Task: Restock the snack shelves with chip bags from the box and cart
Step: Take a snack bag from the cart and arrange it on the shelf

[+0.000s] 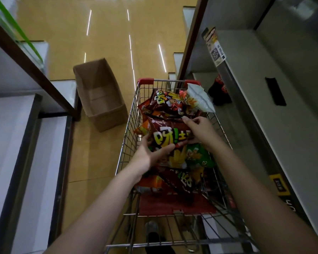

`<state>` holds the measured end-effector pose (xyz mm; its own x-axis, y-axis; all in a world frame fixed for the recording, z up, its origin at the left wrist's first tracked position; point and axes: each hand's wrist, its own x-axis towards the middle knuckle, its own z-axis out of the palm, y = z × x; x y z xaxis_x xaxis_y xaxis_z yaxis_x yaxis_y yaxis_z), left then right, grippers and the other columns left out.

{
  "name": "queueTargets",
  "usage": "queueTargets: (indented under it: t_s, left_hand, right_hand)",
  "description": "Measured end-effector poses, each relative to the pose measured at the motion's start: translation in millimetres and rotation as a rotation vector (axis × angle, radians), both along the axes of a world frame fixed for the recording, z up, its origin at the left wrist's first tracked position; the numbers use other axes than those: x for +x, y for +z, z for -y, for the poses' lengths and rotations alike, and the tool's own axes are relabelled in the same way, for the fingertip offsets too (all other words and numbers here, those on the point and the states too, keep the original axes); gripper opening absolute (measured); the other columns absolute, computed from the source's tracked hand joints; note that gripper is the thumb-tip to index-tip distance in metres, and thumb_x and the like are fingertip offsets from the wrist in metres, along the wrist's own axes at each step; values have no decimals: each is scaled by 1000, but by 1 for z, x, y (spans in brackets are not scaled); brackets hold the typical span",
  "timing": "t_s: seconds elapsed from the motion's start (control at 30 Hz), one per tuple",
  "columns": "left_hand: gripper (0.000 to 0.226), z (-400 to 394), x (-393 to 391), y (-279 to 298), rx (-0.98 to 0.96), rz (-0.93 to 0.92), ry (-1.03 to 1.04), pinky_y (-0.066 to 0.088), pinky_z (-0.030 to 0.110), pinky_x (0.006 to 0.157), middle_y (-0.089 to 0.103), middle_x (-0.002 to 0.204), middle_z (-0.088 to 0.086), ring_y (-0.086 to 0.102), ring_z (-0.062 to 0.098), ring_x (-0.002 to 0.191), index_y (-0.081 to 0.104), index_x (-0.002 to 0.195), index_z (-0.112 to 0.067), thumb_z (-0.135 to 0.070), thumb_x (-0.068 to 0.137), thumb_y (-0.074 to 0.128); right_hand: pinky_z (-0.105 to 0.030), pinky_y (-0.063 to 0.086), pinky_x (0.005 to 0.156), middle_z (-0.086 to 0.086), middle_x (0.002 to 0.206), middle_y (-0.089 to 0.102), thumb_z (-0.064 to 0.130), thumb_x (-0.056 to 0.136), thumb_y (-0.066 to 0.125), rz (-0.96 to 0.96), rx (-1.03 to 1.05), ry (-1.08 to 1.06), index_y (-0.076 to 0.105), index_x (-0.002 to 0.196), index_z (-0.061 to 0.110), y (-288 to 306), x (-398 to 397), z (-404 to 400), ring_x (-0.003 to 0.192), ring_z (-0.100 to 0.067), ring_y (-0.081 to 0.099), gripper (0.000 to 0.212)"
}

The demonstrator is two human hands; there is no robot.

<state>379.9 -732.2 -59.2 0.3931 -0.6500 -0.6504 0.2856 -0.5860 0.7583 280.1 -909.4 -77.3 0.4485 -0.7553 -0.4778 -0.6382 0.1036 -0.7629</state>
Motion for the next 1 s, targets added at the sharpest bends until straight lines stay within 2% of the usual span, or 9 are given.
queueTargets:
  t_s: [0.1,0.23,0.33,0.47,0.53,0.63,0.83,0.93,1.0]
  left_hand:
    - [112,0,11,-6,-8,58,180,45,31,103,45,138,-2,50,21,122,14,151,-22,-26,66,87]
    - [134,-15,35,-18,223,283,-39,47,47,102,49,133,3,49,27,123,44,138,-26,-82,20,77]
    - [108,-21,40,-28,238,290,-53,56,44,88,68,109,-4,66,19,101,61,108,-27,-88,19,73]
    - [85,-23,38,-25,166,239,130,56,46,86,63,112,0,64,20,99,49,105,-22,-70,42,82]
    - [85,-25,37,-24,158,237,188,54,46,89,58,118,3,61,22,104,42,118,-19,-58,56,84]
    - [85,-27,41,-27,134,242,217,53,46,92,57,120,4,60,22,107,36,126,-15,-51,65,83]
    - [98,-34,46,-16,35,249,241,53,38,93,58,127,-1,61,17,109,34,137,-17,-51,60,85]
    - [68,-36,47,-5,-15,292,241,51,10,66,63,105,-12,61,-1,90,46,127,-17,-35,71,82]
    - [60,-41,48,1,-36,303,262,46,7,56,60,97,-17,59,-3,83,46,123,-20,-31,75,80]
  right_hand:
    - [-29,58,54,-13,107,65,47,93,58,81,143,-35,57,115,4,-13,14,-15,79,-22,69,49]
    - [-32,60,65,-12,107,69,53,95,50,122,270,-82,63,108,8,-34,11,-25,89,-24,70,49]
    - [-38,59,73,-12,99,71,61,97,31,131,317,-161,60,112,13,-56,4,-35,90,-26,69,59]
    - [-44,49,97,-14,124,61,54,99,39,-378,-1,457,48,134,8,-105,-25,-50,111,-27,60,58]
    - [-46,37,111,-16,154,31,63,88,55,-603,-10,817,22,153,16,-130,-41,-61,137,-35,37,87]
    - [-50,28,116,-14,162,-9,59,78,70,-726,-39,982,-11,155,28,-152,-54,-76,145,-43,17,116]
    - [-36,43,104,-16,149,34,31,91,65,-624,-55,870,13,153,18,-135,-42,-64,130,-32,45,82]
    - [-32,48,96,-7,131,52,31,93,62,-487,89,765,24,150,17,-93,-27,-39,118,-25,54,71]
    - [-30,53,84,-2,119,52,28,94,62,-342,199,648,27,148,19,-58,-19,-24,107,-20,57,65]
